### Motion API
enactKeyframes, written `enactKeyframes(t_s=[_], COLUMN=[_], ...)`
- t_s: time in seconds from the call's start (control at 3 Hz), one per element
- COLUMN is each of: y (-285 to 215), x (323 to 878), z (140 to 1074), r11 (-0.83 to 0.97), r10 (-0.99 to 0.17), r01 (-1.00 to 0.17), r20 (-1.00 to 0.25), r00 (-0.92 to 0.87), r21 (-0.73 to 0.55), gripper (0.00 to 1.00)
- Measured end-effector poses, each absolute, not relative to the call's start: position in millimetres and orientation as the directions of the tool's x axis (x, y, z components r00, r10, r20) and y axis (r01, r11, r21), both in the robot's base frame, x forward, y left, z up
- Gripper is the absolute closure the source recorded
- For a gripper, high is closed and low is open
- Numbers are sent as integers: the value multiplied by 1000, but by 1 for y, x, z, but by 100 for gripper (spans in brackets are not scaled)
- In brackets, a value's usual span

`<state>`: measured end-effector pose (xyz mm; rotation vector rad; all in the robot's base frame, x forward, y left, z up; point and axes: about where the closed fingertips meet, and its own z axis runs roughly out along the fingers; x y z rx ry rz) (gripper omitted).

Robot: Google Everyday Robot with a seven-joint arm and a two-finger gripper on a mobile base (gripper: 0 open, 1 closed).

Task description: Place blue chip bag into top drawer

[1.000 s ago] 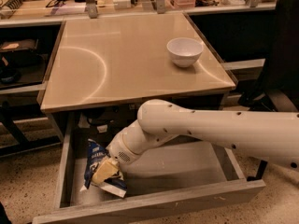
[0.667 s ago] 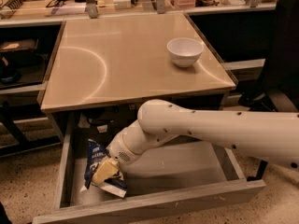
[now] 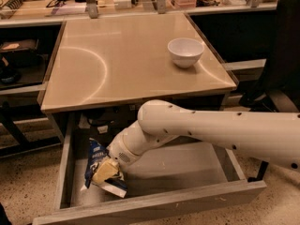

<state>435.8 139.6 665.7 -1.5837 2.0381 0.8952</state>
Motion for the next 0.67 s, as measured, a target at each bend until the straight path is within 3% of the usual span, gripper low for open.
enactKeyframes(t_s=[0.33, 0.67], y=[140, 140], x=[436, 436], z=[666, 666], r11=[150, 150], r10=[-699, -699], r01=[-960, -960], r20=[-661, -661], r00=[-273, -273], r21=[238, 238], gripper=[0, 0])
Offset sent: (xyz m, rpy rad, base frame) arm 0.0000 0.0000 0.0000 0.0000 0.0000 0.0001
